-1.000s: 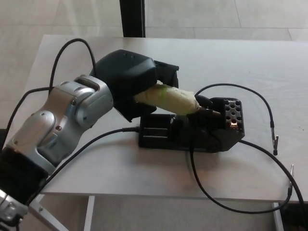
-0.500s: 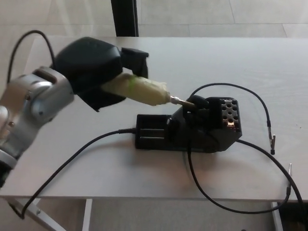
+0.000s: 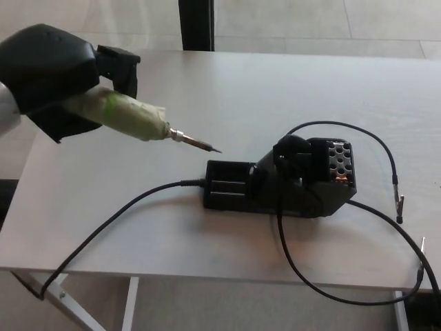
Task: Use the left hand of the robot to grab the soldering gun kept on the middle of the table and pull it out of its base and keep it on the left side of the base
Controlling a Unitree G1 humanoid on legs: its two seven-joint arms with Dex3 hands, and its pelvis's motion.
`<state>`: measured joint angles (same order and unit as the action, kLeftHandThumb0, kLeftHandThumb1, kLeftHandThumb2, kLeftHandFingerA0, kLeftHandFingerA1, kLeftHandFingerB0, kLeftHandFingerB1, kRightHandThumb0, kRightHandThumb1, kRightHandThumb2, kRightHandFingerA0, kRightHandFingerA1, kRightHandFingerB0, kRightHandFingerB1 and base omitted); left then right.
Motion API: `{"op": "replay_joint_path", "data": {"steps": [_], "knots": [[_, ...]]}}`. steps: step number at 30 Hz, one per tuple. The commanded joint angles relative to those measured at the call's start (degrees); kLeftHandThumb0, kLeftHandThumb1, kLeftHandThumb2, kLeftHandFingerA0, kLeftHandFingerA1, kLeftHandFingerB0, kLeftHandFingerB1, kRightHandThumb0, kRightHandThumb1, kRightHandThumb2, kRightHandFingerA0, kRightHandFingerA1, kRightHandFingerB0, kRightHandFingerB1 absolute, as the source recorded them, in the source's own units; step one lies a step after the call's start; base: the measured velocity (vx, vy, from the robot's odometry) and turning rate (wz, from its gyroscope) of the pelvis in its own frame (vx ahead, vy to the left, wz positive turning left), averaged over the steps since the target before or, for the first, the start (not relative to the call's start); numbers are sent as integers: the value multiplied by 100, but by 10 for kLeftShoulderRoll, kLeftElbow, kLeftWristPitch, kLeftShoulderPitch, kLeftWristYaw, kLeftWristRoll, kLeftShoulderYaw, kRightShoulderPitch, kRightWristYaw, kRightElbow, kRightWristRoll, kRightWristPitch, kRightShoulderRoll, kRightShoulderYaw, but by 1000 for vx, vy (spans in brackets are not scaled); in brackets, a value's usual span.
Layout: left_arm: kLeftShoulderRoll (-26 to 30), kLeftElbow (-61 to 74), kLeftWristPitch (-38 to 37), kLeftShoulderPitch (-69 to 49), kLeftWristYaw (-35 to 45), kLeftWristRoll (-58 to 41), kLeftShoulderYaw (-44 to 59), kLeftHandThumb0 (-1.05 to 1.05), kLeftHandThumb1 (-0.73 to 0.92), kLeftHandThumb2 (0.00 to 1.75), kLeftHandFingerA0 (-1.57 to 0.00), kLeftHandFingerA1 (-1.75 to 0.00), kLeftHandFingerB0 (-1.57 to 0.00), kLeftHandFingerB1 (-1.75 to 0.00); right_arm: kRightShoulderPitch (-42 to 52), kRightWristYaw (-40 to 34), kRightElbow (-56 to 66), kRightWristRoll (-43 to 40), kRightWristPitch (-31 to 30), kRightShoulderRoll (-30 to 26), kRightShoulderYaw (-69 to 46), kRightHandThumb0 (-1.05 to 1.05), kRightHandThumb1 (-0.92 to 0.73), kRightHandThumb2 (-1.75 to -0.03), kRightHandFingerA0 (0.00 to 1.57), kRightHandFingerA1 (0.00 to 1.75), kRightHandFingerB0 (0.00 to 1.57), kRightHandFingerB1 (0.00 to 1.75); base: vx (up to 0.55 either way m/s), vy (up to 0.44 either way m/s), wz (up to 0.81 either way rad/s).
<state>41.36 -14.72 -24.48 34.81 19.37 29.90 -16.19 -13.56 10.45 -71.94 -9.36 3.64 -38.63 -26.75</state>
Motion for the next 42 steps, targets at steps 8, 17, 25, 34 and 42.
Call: {"op": "replay_joint_path", "data": {"steps": [8,17,25,34,42], "knots": [[-41,43,20,-119,-12,-12,28,-12,57,110,-92,-175,-71,-167,1,0,-1,-6,6,-8,2,-86,-31,-132,134,104,66,136,0,0,0],[-109,21,31,-171,-40,3,14,-14,66,97,-80,-175,-68,-152,0,1,-6,-7,7,-6,1,-85,-32,-131,133,104,67,133,0,0,0],[-116,9,43,-203,-45,31,-2,-9,59,99,-78,-175,-64,-158,1,-3,-3,-2,5,-6,6,-87,-43,-131,134,113,69,115,0,0,0],[-91,12,78,-206,-66,92,-9,-25,74,66,-57,-119,-41,-54,3,4,-3,-11,5,-7,0,-82,-42,-128,133,113,73,114,0,0,0],[-55,43,143,-192,-23,184,-50,-55,55,82,0,-23,-4,-32,6,1,-3,-1,13,-7,10,-79,-42,-129,131,113,72,114,0,0,0]]}}
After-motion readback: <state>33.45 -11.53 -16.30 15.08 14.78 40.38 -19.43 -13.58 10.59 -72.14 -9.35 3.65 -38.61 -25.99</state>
